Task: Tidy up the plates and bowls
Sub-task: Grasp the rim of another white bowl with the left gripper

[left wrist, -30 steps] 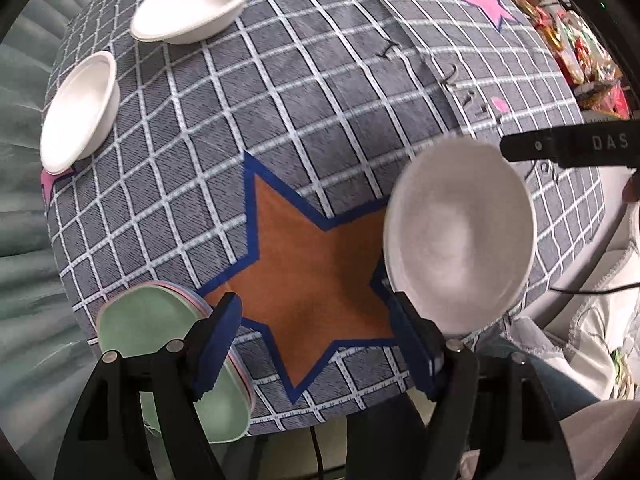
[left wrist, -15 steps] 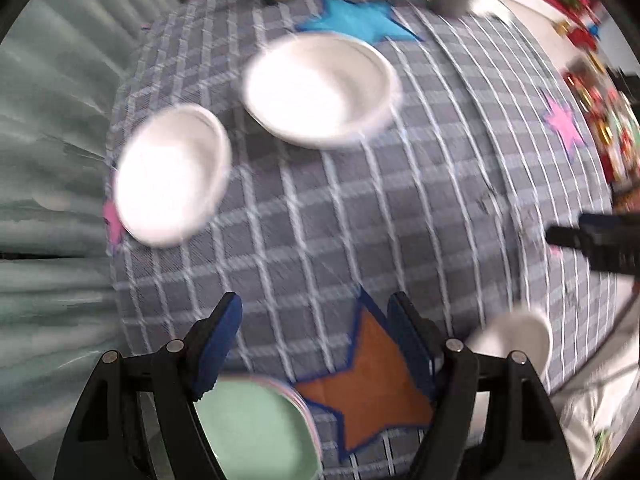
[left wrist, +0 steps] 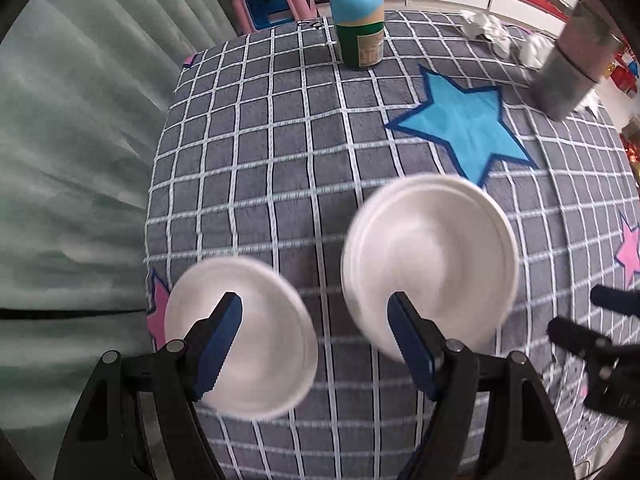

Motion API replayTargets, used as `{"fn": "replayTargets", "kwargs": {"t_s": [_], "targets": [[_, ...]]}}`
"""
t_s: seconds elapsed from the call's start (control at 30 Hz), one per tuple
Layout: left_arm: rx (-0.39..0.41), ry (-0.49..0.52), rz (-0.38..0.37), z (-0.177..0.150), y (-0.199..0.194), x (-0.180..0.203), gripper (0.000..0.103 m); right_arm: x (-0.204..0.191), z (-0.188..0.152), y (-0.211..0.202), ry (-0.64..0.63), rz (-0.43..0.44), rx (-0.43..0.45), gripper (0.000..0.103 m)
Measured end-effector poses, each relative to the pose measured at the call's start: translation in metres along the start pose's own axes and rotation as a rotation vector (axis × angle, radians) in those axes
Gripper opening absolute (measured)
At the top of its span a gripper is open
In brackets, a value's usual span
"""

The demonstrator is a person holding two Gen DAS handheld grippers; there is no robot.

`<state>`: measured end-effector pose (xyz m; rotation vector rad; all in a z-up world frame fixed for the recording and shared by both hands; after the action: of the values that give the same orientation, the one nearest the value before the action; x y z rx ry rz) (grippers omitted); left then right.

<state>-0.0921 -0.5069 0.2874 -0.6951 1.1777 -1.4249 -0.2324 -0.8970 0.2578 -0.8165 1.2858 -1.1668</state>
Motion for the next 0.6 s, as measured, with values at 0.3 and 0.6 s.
{"fn": "replayTargets", "kwargs": {"t_s": [0.3, 0.6], "targets": [[-0.038, 0.011, -0.017, 0.017, 0.042, 0.002, 0.078, -0.018, 0.020, 0.025, 0.036, 0.040, 0.002, 0.080], [-0.129, 0.062, -0.075, 0.019, 0.077, 0.025, 0.078, -0.018, 0.025, 0.052, 0.085, 0.060, -0.020, 0.080]]}}
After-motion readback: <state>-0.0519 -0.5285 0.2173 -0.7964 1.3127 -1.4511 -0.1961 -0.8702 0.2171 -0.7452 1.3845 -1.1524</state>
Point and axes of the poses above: each gripper's, at about its wrist camera, not at the fingertips, and y roughly the way its jaws point, x to its right, z to its top, the point moved 1 cm from there along y, roughly the way its jaws point, and after that the axes turned 10 degrees about x, right-handed, at the moved point
